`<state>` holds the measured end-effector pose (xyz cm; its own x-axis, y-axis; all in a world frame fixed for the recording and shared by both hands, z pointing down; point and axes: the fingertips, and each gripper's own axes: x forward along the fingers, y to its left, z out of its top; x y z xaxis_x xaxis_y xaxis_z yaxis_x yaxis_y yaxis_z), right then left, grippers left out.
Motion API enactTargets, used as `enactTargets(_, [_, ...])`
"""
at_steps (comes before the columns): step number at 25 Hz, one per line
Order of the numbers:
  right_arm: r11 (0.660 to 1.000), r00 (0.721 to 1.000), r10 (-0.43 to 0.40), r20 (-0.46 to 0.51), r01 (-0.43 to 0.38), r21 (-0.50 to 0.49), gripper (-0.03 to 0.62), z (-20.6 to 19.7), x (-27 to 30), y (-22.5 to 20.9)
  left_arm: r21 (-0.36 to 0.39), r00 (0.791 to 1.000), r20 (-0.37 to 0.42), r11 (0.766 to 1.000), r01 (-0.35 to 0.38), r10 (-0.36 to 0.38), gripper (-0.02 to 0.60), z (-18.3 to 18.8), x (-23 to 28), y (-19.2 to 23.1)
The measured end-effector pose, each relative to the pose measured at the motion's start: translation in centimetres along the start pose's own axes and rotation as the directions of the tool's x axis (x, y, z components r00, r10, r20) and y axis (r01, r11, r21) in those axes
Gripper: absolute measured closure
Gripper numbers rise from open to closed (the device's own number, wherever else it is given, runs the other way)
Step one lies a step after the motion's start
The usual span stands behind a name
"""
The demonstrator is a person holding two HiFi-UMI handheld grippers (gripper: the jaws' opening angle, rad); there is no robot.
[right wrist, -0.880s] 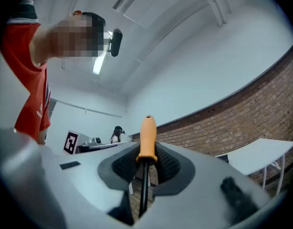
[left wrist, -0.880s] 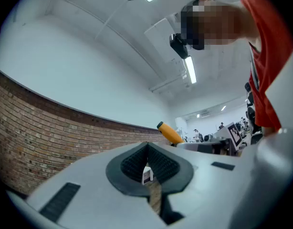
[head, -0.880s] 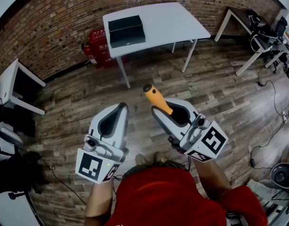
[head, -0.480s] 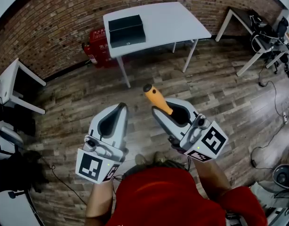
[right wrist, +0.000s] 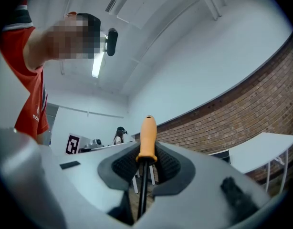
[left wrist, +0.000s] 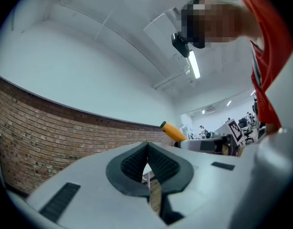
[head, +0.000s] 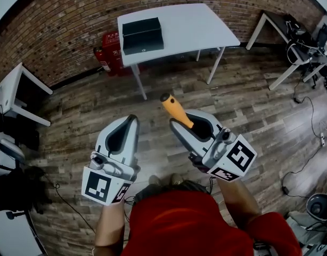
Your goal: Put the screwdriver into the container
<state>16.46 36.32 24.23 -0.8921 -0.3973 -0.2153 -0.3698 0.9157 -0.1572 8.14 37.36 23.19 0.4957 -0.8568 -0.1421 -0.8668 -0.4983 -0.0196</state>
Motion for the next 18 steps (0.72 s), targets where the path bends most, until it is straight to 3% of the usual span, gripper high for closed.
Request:
enactTargets(9, [1.000, 1.000, 0.010, -0.010, -0.010, 0.003, 0.508, -0.1, -1.2, -2.9, 0.014, 0.999, -0.023, 0.999, -0.030, 0.031, 0.566, -1.3, 2.0, -0.3])
enactTargets(18, [0.999, 0.999, 0.024, -0.022, -0.025, -0.024, 0.508, -0.4, 1.8, -5.1, 0.015, 0.999, -0.018, 0.999, -0.036, 0.036, 0.566, -1.9, 3.9, 3.2])
